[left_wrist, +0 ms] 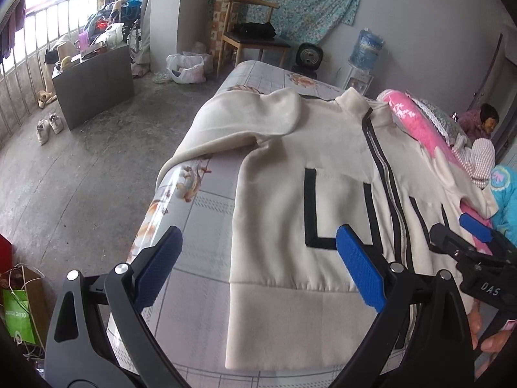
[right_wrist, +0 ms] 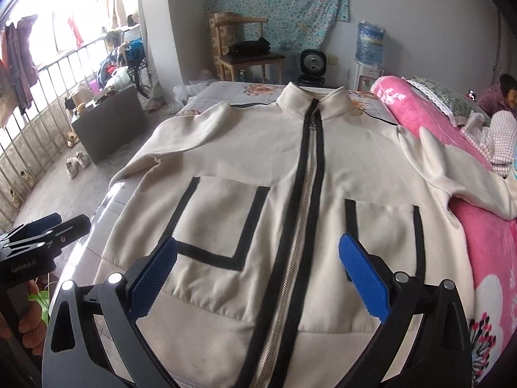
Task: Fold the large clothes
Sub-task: 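Reach the left tool to the jacket sleeve and pinch its cuff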
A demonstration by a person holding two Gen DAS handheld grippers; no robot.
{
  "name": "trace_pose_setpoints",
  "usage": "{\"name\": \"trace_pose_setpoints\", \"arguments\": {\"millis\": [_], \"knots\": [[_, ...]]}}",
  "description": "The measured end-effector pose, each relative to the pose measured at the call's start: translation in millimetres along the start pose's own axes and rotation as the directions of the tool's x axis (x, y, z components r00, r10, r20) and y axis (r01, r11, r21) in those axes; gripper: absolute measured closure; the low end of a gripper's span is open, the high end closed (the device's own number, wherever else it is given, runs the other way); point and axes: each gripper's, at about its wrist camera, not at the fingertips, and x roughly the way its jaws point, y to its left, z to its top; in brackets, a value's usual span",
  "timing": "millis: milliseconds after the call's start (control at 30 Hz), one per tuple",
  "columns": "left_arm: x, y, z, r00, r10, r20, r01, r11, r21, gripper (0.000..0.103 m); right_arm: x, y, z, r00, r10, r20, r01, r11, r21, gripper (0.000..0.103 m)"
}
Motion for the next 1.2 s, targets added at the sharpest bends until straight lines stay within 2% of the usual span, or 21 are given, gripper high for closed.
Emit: {"name": "trace_pose_setpoints", "arguments": {"millis": [133, 300, 367, 433, 500, 567, 600, 667, 733, 767, 800, 900, 967, 1033, 1200], "knots": [[9, 27, 19, 0.999, -0.045, 0.027, 0.047, 0.993, -0.106, 0.008, 30, 22, 6, 0.999, 0.026, -0.032, -0.028, 0.998, -0.051, 0.005], [24, 63, 38, 0.997, 0.01, 0.074, 0.004, 0.981, -0.195, 0.008, 61, 40, -1, 0.995, 0.041, -0.087, -0.05, 0.993, -0.105, 0.005], [35, 81, 46, 0.998, 0.021, 0.064, -0.006, 0.972, -0.233, 0.008, 72, 45, -4, 0.993, 0.036, -0.114, -0.05, 0.992, -0.119, 0.005], [47, 105, 53, 0.999, 0.024, 0.035, -0.013, 0.956, -0.294, 0.008, 81, 46, -8, 0.99, 0.031, -0.138, -0.048, 0.991, -0.124, 0.005], [62, 133, 60, 1.0, -0.011, 0.006, 0.012, 0.93, -0.368, 0.008, 88, 44, -10, 0.988, 0.025, -0.154, -0.044, 0.991, -0.126, 0.005], [83, 163, 65, 0.997, -0.057, -0.043, 0.031, 0.887, -0.46, 0.008, 93, 42, -11, 0.986, 0.02, -0.164, -0.041, 0.991, -0.125, 0.005], [92, 176, 65, 0.994, -0.091, -0.057, 0.05, 0.861, -0.507, 0.008, 95, 41, -11, 0.986, 0.02, -0.166, -0.041, 0.991, -0.124, 0.005], [117, 206, 64, 0.981, -0.173, -0.082, 0.085, 0.776, -0.625, 0.008, 101, 39, -10, 0.984, 0.021, -0.174, -0.042, 0.992, -0.121, 0.005], [146, 234, 55, 0.949, -0.306, -0.076, 0.143, 0.633, -0.761, 0.008, 106, 38, -11, 0.983, 0.027, -0.182, -0.049, 0.992, -0.118, 0.005], [162, 246, 49, 0.929, -0.362, -0.073, 0.15, 0.55, -0.822, 0.008, 109, 38, -11, 0.982, 0.029, -0.188, -0.052, 0.992, -0.117, 0.005], [174, 254, 41, 0.915, -0.398, -0.065, 0.151, 0.487, -0.86, 0.008, 112, 38, -12, 0.98, 0.033, -0.197, -0.057, 0.991, -0.119, 0.005], [216, 265, 22, 0.86, -0.509, -0.033, 0.16, 0.331, -0.93, 0.008, 117, 41, -12, 0.977, 0.037, -0.211, -0.065, 0.99, -0.127, 0.005], [244, 265, 8, 0.815, -0.579, -0.014, 0.151, 0.236, -0.96, 0.008, 118, 43, -10, 0.977, 0.035, -0.209, -0.064, 0.989, -0.134, 0.005], [268, 261, -7, 0.786, -0.618, -0.02, 0.108, 0.169, -0.98, 0.008, 117, 43, -8, 0.978, 0.034, -0.205, -0.061, 0.99, -0.13, 0.005], [301, 256, -28, 0.758, -0.652, -0.017, 0.062, 0.098, -0.993, 0.008, 118, 39, -8, 0.977, 0.03, -0.213, -0.055, 0.992, -0.111, 0.005]]}}
